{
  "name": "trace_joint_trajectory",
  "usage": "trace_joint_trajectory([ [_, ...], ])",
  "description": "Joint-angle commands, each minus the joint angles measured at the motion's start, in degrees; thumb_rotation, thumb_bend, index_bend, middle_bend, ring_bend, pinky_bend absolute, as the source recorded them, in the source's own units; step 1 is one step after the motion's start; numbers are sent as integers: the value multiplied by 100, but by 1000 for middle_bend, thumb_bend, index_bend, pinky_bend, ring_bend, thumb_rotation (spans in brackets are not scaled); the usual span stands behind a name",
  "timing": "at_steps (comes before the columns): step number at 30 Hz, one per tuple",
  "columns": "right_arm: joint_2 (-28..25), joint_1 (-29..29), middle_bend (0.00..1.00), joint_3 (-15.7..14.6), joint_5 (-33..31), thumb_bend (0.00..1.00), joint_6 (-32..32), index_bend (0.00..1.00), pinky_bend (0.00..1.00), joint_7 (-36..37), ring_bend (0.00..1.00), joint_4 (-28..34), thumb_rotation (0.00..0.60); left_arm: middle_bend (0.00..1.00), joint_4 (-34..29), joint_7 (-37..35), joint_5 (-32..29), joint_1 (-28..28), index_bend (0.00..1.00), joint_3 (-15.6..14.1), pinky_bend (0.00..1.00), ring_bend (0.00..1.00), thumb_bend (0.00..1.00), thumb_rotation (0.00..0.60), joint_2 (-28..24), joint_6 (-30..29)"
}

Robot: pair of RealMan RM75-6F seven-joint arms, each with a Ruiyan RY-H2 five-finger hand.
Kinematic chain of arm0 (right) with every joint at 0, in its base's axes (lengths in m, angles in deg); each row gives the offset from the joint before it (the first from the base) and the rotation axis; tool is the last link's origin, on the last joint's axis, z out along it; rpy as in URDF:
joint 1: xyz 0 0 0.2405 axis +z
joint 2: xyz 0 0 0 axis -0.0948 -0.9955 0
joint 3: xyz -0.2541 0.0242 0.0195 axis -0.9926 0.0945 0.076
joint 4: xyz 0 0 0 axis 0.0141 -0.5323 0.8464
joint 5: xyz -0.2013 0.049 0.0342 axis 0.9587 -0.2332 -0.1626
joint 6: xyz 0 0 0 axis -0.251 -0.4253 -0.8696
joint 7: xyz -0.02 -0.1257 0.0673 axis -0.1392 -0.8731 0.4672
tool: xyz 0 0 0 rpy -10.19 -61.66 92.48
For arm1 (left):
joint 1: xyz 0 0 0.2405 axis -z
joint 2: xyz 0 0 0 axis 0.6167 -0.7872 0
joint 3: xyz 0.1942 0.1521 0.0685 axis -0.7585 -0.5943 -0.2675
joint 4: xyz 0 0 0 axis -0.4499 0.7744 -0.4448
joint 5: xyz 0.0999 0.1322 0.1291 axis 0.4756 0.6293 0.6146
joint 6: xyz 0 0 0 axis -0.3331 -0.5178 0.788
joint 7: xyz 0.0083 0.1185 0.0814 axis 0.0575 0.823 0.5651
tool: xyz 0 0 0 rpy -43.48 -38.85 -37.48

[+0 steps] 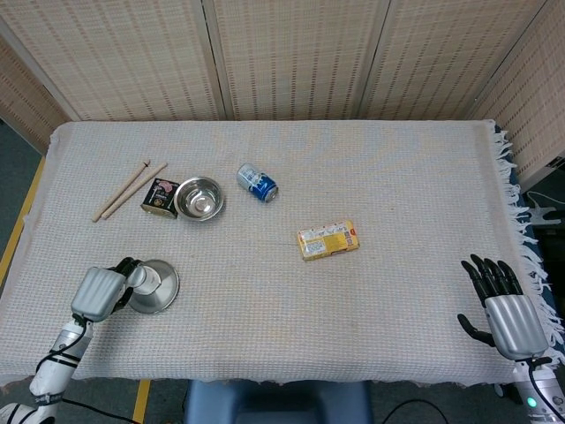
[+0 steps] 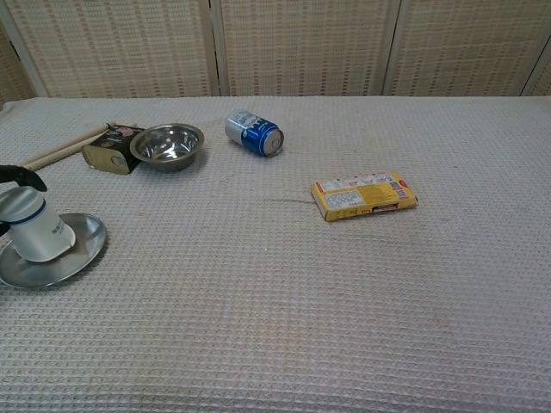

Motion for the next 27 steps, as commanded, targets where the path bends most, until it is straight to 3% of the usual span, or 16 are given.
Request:
trace_joint_trajectory([
  [1,0,0,0,-4,6,173,0,0,0,-1,0,1,557,770,-120,-143,79,3,634,-76,850,646,694,600,-99,72],
  [9,-11,-15,0,-14,24,173,22,0,0,-1,0,20,557,767,-552,-660,417,55,630,-307,847,645,694,600,-415,132],
  [16,-26,-20,0,-22,42,173,28,0,0,10,0,32,557,748,-197,-434,441,-131,614,-65,847,646,693,600,-176,-557],
  [20,-25,-9,0,-24,37,173,0,0,0,15,0,28,558,745,-285,-461,391,-270,610,-36,847,646,692,600,-299,-766],
  [27,-25,-8,0,-46,75,173,-4,0,0,6,0,39,557,722,-27,-366,-112,-485,591,246,847,645,689,600,-321,-927],
])
